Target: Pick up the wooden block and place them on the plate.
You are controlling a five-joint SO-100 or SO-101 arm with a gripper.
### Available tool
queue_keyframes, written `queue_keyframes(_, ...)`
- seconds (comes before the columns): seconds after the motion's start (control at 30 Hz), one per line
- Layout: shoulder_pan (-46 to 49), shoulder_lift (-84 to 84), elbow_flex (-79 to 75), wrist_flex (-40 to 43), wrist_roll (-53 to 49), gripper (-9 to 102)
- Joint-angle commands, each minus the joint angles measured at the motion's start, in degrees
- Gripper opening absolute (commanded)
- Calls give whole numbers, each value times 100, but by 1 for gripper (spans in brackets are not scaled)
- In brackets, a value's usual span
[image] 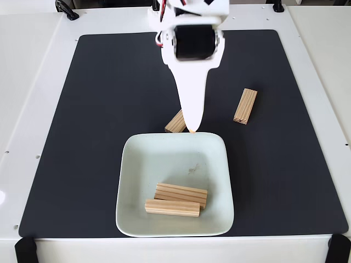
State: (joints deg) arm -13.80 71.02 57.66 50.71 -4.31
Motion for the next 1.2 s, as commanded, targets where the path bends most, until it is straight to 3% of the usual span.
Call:
queue_keyframes(0.0,-202,1380,1283,-18,-677,0)
queue_keyframes(0.5,-272,3946,5326,-97,-2760,0)
queue_keyframes(0.73,-281,4017,5563,-97,-2830,0)
queue_keyframes(0.9,-193,3639,5555,-97,-3858,0)
queue_keyframes(1.17,149,2382,4482,-88,-4342,0)
